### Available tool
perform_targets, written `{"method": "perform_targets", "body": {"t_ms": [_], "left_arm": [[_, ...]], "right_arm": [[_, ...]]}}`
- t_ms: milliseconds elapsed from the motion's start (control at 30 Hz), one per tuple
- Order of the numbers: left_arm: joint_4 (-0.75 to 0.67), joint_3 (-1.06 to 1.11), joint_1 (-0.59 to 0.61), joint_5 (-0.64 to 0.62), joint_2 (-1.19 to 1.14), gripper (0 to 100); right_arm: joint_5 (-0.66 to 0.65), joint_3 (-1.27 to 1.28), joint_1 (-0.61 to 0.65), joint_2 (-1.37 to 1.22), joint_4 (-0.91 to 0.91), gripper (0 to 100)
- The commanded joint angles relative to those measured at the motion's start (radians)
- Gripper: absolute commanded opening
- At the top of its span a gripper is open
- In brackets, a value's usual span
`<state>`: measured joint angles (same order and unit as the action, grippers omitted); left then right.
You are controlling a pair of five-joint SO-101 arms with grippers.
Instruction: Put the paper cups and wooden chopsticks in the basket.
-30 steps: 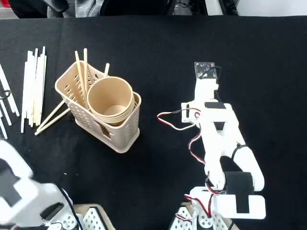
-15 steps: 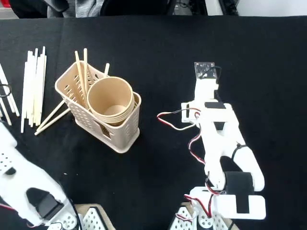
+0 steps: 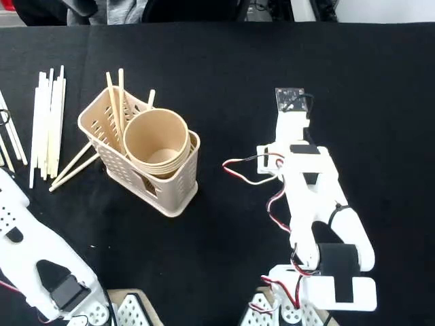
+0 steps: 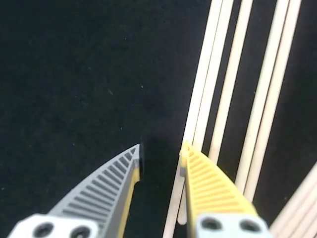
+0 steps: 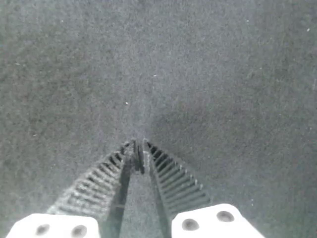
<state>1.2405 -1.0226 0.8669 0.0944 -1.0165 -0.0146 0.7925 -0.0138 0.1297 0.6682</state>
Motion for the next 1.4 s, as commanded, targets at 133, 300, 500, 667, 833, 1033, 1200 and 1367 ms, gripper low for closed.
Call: {"method": "perform_targets", "body": {"t_ms": [133,300,500,667,833,1033,1200,1367], "left_arm": [[0.014,-0.225,-0.022,-0.178,-0.046,14],[0.011,-0.251,-0.053,-0.193,-0.054,15],[0.006,-0.252,-0.074,-0.193,-0.074,16],[-0.003,-0.259,-0.071,-0.189,-0.135,21],[-0.015,-0.26,-0.065,-0.187,-0.178,21],[-0.009,-0.259,-0.067,-0.187,-0.196,11],[0.014,-0.252,-0.065,-0.186,-0.201,3],[0.178,-0.286,-0.074,-0.186,-0.183,3]], "right_arm": [[0.003,-0.002,0.012,0.022,-0.017,1.5],[0.003,-0.002,0.012,0.022,-0.017,1.5],[0.003,-0.002,0.012,0.022,-0.017,1.5],[0.003,-0.002,0.012,0.022,-0.015,1.5],[0.003,-0.002,0.012,0.022,-0.015,1.5],[0.003,-0.002,0.012,0.022,-0.015,1.5],[0.003,-0.002,0.012,0.022,-0.015,1.5],[0.003,-0.002,0.012,0.022,-0.015,1.5]]}}
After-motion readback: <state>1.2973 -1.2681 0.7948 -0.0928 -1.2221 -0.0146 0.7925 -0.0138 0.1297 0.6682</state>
